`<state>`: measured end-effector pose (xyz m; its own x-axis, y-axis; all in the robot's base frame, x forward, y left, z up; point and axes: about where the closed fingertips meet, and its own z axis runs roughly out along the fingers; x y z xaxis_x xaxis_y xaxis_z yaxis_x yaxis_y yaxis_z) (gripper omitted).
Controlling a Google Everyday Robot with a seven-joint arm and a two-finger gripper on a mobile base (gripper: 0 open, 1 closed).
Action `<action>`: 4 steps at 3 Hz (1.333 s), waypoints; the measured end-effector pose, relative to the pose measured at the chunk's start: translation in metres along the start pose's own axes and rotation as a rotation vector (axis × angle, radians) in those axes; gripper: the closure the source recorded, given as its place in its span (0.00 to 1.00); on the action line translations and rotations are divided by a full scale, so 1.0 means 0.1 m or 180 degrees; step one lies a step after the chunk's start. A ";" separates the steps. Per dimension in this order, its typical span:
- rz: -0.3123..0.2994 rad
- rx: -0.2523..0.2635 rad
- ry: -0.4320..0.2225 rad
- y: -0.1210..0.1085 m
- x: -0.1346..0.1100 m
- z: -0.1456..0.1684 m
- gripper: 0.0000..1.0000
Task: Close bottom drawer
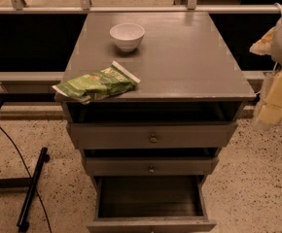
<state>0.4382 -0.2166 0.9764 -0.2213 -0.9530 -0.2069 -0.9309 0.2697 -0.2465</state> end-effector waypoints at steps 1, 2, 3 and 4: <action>0.0000 0.0000 0.0000 0.00 0.00 0.00 0.00; 0.0060 0.0049 -0.0168 0.00 0.05 0.11 0.00; 0.0052 0.0089 -0.0595 0.32 0.10 0.38 0.00; 0.0159 0.0076 -0.1027 0.70 0.26 0.88 0.00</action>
Offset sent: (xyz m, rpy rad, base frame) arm 0.0086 -0.0142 -0.0506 0.2085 -0.0875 -0.0323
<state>0.3926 -0.2103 0.8700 -0.1594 -0.8467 -0.5076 -0.9132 0.3217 -0.2500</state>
